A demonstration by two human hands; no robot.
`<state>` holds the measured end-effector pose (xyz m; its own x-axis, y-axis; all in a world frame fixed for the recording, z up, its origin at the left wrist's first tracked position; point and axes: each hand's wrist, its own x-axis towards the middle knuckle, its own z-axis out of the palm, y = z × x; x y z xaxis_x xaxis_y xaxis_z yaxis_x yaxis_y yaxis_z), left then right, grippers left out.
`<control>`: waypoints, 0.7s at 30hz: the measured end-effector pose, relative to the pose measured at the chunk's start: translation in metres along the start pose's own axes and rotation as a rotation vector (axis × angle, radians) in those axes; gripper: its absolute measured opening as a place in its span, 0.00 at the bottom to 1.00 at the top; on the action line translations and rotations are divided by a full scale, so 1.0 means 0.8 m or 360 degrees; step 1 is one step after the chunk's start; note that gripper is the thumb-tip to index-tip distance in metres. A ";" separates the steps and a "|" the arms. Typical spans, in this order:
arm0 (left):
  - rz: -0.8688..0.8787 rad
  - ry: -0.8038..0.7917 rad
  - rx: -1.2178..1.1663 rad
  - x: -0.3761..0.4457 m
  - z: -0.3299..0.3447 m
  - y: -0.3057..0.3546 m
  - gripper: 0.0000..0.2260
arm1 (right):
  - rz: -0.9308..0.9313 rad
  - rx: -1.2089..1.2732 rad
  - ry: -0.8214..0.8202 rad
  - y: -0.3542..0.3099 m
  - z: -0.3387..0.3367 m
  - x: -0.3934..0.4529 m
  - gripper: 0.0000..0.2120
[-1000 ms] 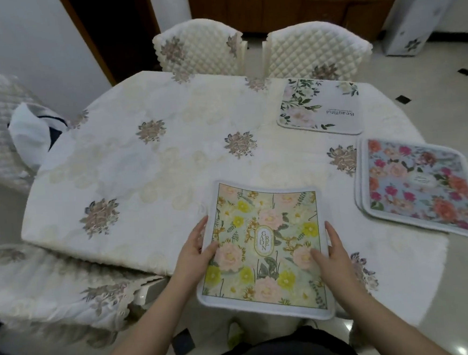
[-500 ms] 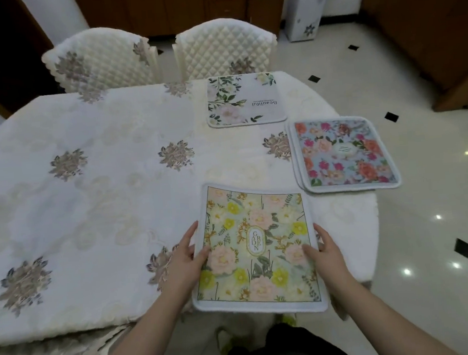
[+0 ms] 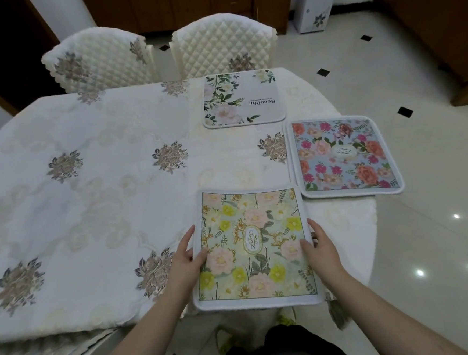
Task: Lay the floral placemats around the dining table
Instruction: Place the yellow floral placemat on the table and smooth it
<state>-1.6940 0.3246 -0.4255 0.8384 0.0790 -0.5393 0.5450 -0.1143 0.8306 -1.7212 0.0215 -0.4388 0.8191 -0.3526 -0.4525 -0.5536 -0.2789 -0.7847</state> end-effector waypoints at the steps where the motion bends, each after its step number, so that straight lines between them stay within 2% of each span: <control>1: -0.0006 0.0012 0.0004 0.003 0.001 -0.002 0.27 | -0.0010 -0.0016 -0.0005 -0.003 0.001 0.002 0.26; 7: 0.0077 0.0116 0.0187 0.032 0.001 -0.005 0.22 | -0.0097 -0.0191 0.0019 -0.004 -0.005 0.016 0.25; 16: 0.0242 0.0143 0.0798 0.050 -0.006 -0.016 0.22 | -0.0243 -0.0421 0.0100 0.013 0.000 0.020 0.26; 21: 0.0258 0.0174 0.0896 0.052 -0.006 -0.023 0.20 | -0.0273 -0.0407 0.0154 0.017 -0.004 0.028 0.24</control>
<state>-1.6694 0.3347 -0.4628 0.9221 0.1147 -0.3695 0.3534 -0.6386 0.6836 -1.7110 0.0069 -0.4579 0.8925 -0.3610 -0.2705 -0.4384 -0.5530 -0.7085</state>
